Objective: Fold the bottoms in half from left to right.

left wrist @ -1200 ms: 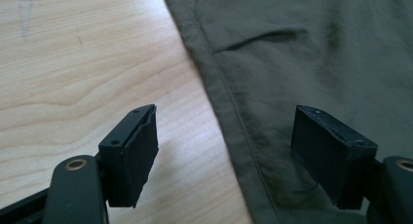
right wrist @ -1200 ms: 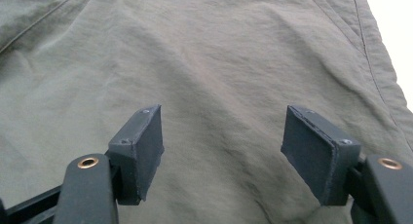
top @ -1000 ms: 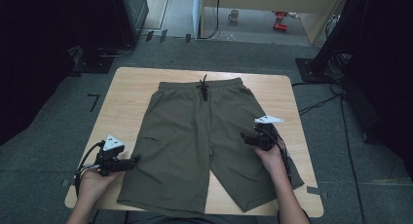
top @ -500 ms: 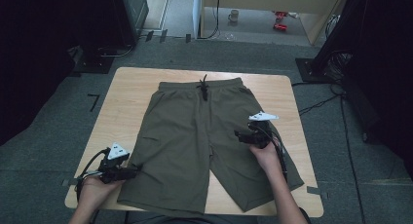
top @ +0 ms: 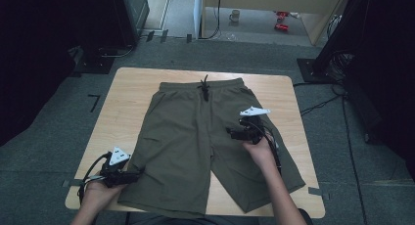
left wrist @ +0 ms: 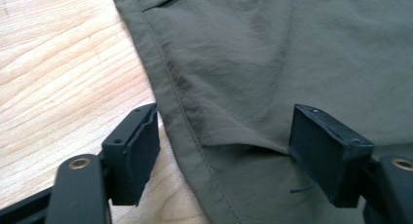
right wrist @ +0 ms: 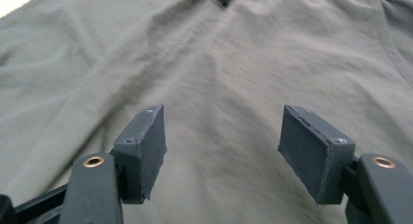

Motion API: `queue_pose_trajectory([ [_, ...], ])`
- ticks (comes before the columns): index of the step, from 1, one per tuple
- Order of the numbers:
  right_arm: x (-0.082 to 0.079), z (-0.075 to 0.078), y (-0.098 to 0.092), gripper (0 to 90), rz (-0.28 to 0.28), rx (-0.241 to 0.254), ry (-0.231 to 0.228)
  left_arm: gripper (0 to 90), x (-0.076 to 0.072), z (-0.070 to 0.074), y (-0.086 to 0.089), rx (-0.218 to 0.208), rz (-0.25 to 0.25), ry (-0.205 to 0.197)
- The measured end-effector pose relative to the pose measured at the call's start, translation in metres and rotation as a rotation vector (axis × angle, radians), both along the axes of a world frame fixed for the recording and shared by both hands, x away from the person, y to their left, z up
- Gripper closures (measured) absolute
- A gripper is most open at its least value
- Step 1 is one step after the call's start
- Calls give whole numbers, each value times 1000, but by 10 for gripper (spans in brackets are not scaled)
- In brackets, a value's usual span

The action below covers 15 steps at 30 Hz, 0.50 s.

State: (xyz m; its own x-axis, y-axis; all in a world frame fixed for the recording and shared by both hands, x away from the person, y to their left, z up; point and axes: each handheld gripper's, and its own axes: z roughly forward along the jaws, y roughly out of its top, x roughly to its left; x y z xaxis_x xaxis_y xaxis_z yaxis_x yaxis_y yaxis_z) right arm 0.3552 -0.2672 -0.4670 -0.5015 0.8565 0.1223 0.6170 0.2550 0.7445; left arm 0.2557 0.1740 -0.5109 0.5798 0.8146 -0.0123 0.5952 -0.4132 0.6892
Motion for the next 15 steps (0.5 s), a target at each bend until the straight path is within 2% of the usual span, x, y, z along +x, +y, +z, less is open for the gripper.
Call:
queue_pose_trajectory([
  [2, 2, 2, 10, 336, 13, -7, -3, 196, 0, 0, -1, 4, -12, 4],
  [9, 7, 6, 27, 342, 42, -34, 6, 156, -1, -1, -3, 19, -40, 11],
  [11, 10, 7, 31, 350, 47, -51, 7, 139, -2, -1, -4, 18, -31, 10],
  [15, 18, 8, 37, 351, 39, -38, 21, 141, -3, -2, -3, 12, -32, -1],
])
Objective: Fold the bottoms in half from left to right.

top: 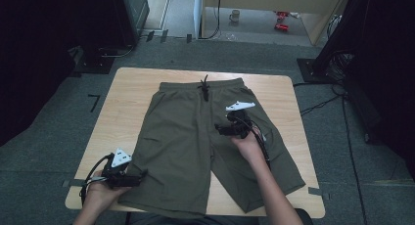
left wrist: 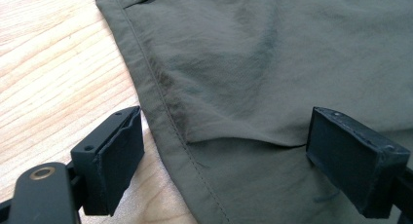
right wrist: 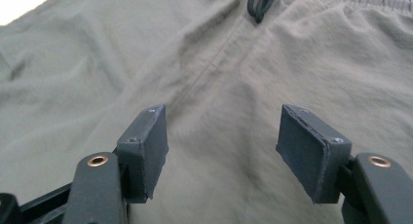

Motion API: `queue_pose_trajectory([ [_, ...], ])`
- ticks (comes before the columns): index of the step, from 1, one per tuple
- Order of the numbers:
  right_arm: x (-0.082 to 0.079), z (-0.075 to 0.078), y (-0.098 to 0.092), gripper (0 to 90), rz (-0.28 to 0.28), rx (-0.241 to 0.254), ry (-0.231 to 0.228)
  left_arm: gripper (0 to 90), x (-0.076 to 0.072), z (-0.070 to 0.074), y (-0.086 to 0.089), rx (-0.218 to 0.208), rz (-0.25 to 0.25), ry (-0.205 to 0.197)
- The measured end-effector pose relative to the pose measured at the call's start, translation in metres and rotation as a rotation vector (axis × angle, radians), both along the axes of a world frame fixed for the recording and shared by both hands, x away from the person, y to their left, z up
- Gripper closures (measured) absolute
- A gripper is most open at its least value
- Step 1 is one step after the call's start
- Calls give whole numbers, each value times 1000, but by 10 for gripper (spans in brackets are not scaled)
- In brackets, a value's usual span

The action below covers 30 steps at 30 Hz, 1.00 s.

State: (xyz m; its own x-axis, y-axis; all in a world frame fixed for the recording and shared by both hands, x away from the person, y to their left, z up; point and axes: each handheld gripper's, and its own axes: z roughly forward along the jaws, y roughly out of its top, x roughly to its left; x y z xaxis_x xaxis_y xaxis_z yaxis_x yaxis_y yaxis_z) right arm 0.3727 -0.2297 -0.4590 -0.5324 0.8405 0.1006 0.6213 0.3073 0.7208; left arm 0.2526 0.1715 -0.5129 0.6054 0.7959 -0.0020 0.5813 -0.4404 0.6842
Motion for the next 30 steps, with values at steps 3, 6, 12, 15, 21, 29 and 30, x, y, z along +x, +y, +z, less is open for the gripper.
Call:
queue_pose_trajectory([
  [3, 5, 2, 7, 353, 7, -7, -3, 163, -2, 1, -2, -1, 10, 0],
  [6, 10, 5, 16, 352, 16, -12, -6, 240, -6, 2, -3, -2, 15, 0],
  [12, 22, 8, 39, 352, 41, -19, -18, 255, -8, 2, -3, -2, 21, 1],
  [15, 25, 8, 45, 353, 48, -20, -13, 265, -10, 3, -4, 3, 23, 8],
  [21, 36, 4, 61, 357, 59, -19, -11, 332, -15, 6, -4, 7, 20, 20],
  [29, 48, 3, 82, 356, 65, -9, -18, 400, -18, 8, -4, 13, 18, 32],
  [30, 49, 3, 85, 356, 66, -10, -22, 414, -18, 8, -4, 11, 19, 32],
])
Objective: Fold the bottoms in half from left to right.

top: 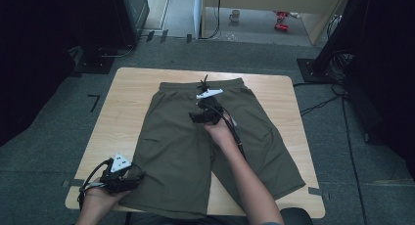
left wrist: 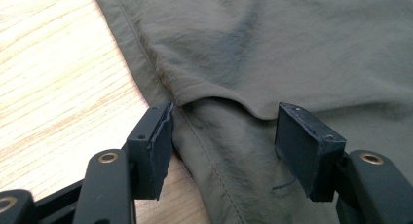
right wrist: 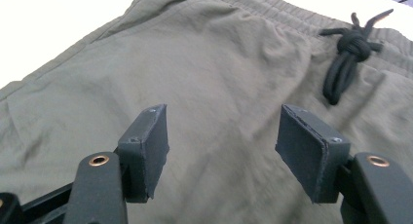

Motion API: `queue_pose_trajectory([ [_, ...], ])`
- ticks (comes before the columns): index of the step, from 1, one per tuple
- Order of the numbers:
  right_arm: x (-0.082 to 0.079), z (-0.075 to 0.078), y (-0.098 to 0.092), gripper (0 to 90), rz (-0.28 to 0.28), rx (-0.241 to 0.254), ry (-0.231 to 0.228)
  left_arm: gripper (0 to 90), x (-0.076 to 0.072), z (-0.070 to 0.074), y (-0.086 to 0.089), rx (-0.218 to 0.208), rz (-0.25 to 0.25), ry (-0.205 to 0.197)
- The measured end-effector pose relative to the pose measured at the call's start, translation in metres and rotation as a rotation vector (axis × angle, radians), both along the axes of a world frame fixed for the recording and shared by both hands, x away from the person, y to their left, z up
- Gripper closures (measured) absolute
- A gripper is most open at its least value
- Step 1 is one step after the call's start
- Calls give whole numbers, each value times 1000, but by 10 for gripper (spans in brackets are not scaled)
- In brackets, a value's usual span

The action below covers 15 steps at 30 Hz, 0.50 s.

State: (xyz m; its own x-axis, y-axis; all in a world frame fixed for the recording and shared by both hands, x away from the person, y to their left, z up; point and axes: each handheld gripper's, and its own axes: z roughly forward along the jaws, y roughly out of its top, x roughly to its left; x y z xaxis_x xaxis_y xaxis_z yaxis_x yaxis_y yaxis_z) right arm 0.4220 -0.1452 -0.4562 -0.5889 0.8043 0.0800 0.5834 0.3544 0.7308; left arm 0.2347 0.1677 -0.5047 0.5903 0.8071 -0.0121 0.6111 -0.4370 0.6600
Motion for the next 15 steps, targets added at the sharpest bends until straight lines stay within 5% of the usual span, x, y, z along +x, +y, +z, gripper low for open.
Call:
queue_pose_trajectory([
  [15, 24, -9, 38, 357, 14, 12, 3, 655, 6, 3, 3, -28, -13, 31],
])
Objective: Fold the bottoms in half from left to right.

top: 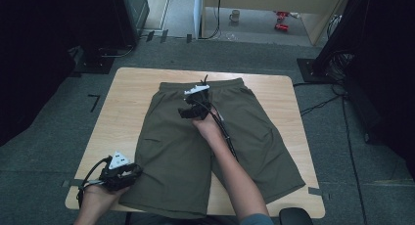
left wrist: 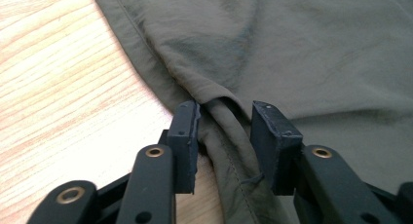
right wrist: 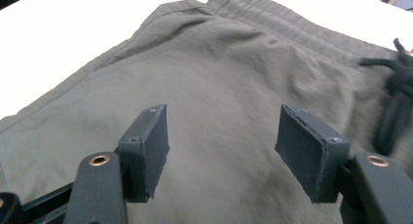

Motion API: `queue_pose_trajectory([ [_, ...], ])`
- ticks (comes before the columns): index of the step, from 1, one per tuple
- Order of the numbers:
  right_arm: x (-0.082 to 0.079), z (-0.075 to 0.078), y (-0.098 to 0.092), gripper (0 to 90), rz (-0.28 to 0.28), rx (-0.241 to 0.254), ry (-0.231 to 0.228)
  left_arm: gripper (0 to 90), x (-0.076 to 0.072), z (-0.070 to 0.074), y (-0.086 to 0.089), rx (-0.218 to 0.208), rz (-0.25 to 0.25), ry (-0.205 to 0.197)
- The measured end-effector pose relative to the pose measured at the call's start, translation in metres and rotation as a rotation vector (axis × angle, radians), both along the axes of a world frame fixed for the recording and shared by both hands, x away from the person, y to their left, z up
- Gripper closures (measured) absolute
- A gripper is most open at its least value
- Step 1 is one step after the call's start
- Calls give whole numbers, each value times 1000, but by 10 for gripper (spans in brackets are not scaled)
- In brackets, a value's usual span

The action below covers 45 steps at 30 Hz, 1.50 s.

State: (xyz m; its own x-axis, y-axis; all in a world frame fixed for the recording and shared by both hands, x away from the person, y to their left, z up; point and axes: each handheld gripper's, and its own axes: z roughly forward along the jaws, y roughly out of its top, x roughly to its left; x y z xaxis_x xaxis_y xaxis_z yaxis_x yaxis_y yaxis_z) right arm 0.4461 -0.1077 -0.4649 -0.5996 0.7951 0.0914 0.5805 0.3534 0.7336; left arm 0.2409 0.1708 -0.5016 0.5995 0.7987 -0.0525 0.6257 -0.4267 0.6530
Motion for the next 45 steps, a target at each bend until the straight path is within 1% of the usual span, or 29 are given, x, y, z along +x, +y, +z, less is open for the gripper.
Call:
queue_pose_trajectory([
  [6, 8, -8, 21, 357, 18, 5, 7, 713, 1, 1, 0, -5, -8, 17],
  [10, 12, -13, 33, 355, 24, 7, 9, 740, 1, 1, -1, -4, -12, 18],
  [13, 17, -16, 41, 354, 32, 14, 23, 754, 2, 1, -2, 1, -17, 18],
  [18, 24, -22, 55, 351, 37, 6, 28, 763, 3, 1, -2, -1, -21, 21],
  [22, 30, -25, 65, 349, 37, 13, 28, 763, 3, 2, -1, -3, -22, 25],
  [25, 35, -28, 73, 344, 34, 27, 39, 763, 3, 2, -2, -1, -22, 24],
  [28, 39, -30, 79, 340, 37, 34, 35, 763, 3, 2, -2, 0, -24, 27],
  [31, 44, -34, 85, 322, 36, 38, 54, 762, 4, 2, -2, -2, -26, 29],
  [34, 48, -37, 89, 318, 27, 46, 63, 763, 4, 2, -2, -3, -27, 30],
  [38, 52, -42, 95, 282, 10, 27, 66, 763, 4, 2, -3, -1, -27, 31],
  [40, 54, -44, 98, 274, -2, 30, 75, 763, 4, 2, -2, -2, -27, 32],
  [45, 54, -47, 104, 262, -27, 32, 59, 768, 5, 2, -3, -3, -25, 38],
])
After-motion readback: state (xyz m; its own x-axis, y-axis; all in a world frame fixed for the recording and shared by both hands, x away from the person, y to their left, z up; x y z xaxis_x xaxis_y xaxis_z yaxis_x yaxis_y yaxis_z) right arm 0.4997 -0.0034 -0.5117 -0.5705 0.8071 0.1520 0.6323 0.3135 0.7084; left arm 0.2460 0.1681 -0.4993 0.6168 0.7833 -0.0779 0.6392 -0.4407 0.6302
